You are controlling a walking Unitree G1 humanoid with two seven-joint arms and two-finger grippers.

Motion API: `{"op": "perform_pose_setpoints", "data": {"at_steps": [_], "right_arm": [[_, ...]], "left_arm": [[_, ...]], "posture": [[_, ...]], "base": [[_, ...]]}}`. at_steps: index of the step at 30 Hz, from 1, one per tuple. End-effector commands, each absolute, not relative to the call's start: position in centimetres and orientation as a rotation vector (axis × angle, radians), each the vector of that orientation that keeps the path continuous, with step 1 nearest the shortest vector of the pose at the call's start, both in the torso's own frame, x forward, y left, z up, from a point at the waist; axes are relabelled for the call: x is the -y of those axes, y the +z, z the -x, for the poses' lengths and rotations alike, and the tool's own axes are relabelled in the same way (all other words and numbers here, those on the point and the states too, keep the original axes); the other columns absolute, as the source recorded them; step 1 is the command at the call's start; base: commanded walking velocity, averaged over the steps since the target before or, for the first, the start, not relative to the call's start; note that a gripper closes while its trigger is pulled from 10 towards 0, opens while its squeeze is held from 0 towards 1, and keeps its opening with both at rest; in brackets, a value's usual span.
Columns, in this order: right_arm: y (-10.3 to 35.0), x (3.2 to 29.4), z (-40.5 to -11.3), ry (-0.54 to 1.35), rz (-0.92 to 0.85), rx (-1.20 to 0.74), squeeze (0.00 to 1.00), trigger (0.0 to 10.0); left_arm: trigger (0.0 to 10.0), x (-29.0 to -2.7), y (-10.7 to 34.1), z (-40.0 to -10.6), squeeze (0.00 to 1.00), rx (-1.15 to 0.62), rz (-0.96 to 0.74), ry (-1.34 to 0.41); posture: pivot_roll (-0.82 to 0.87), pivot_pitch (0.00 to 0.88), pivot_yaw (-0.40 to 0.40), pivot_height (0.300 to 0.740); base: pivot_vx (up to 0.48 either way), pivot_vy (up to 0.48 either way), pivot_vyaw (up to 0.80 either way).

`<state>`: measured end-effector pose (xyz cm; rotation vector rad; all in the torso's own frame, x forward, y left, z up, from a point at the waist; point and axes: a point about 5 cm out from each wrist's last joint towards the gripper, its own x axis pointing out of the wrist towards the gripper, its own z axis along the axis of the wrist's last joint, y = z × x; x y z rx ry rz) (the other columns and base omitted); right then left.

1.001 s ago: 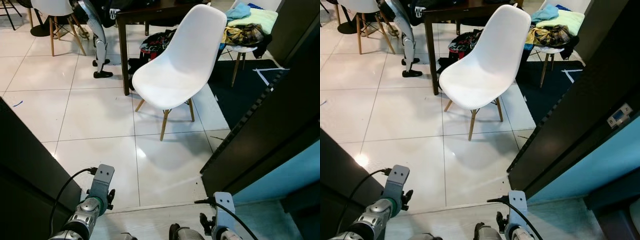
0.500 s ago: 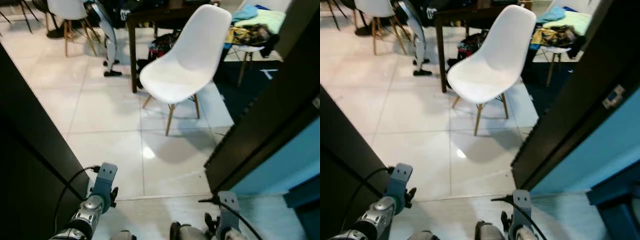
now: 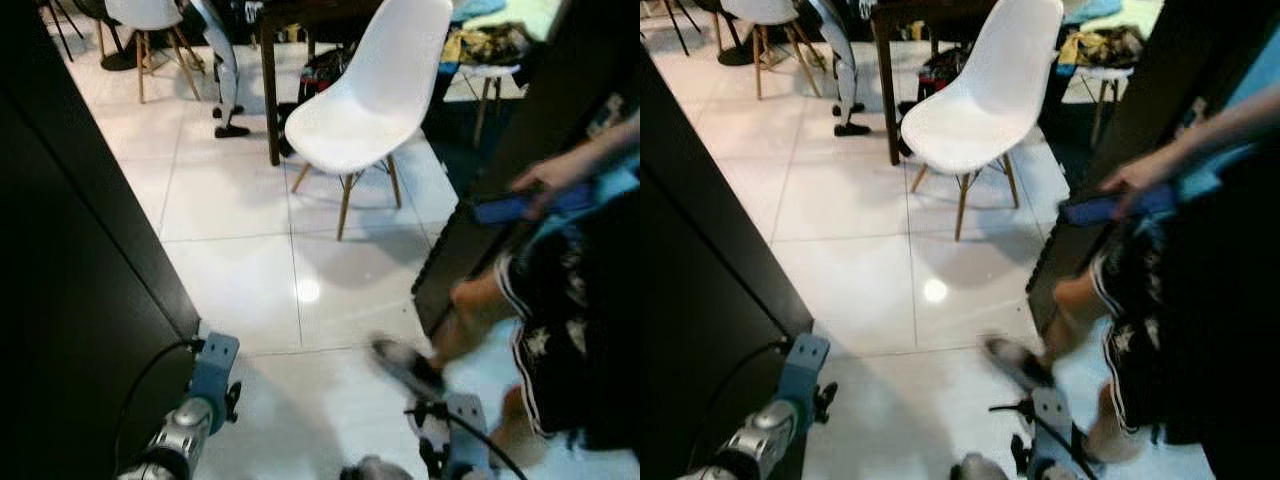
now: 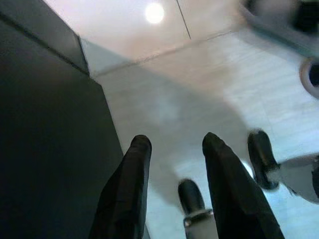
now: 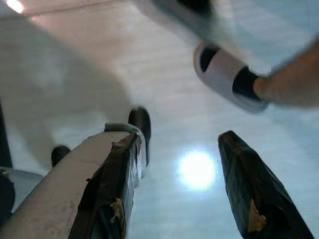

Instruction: Clean up the room

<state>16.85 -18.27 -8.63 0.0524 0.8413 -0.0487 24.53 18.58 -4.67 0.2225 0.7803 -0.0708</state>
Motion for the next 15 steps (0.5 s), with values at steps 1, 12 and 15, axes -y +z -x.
{"op": "perform_pose_setpoints", "data": {"at_steps": [1,12,15], "right_arm": [[-8.93,17.98,-16.33,-0.044,-0.062,-0.867,0.00,10.0],[-8.93,18.32,-16.35,-0.064,-0.078,-0.874,0.00,10.0],[-8.91,18.33,-16.40,-0.063,-0.075,-0.875,0.00,10.0]], "left_arm": [[10.0,-18.77,-5.19,-23.81,0.00,-0.813,-0.219,-0.065],[10.0,-18.65,-4.99,-24.17,0.00,-0.814,-0.195,-0.068],[10.0,-18.60,-4.93,-24.26,0.00,-0.811,-0.191,-0.072]], "posture": [[0.01,0.000,0.020,0.740],[0.01,0.000,0.019,0.740],[0.01,0.000,0.022,0.740]], "base": [[0.000,0.000,-0.58],[0.000,0.000,-0.77],[0.000,0.000,-0.77]]}}
